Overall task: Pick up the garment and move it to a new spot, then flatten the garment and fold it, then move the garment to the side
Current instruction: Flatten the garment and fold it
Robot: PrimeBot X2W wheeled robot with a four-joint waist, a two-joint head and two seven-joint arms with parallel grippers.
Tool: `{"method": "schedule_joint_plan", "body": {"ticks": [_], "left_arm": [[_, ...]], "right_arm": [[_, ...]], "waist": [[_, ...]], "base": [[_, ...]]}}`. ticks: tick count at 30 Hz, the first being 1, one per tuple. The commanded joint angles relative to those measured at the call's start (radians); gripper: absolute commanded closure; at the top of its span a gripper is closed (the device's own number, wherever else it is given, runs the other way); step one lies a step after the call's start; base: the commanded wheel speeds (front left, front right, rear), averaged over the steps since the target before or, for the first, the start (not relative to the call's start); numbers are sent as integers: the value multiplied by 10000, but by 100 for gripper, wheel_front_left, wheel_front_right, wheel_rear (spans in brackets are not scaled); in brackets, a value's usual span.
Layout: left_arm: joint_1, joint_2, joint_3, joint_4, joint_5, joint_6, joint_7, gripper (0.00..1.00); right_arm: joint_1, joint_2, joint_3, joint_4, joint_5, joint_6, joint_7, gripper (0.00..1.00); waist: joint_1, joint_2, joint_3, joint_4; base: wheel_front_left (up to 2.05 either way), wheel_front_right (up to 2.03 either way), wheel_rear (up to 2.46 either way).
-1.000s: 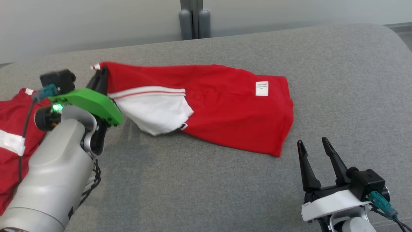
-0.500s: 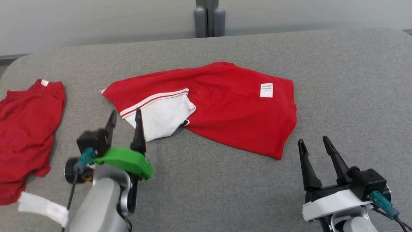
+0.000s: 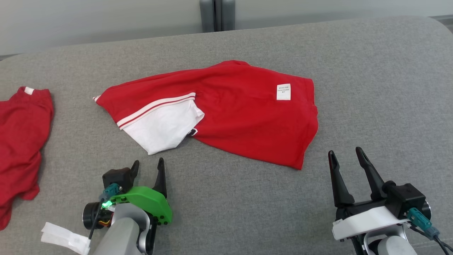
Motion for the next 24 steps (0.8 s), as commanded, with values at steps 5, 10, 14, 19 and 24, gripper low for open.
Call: {"method": "schedule_joint_plan", "body": {"ticks": [5,10,14,19,24], "left_arm": [[-562,-72,484,456,191,-141,-7,0],[-877,-117,845,558,290,-337,-7,0],[-1016,-143,1009,603,453,-481,-7,91],[-1004,-163,1006,771,389,-702,-3,100],[-706,-153,874,362,412,-694,-7,100]], "right_arm": [[-197,-19,-34,-93,-123,1,-1,0],[-252,-21,-102,-169,-210,1,-1,0],[-296,-19,-155,-195,-256,1,-1,0],[-289,-19,-196,-176,-307,1,-1,0],[-293,-19,-149,-150,-278,1,-1,0]], "waist": [[0,-1,384,-341],[0,-1,609,-430],[0,-1,701,-442],[0,-1,666,-386],[0,-1,480,-210]], "base": [[0,0,0],[0,0,0],[0,0,0],[0,0,0],[0,0,0]]}}
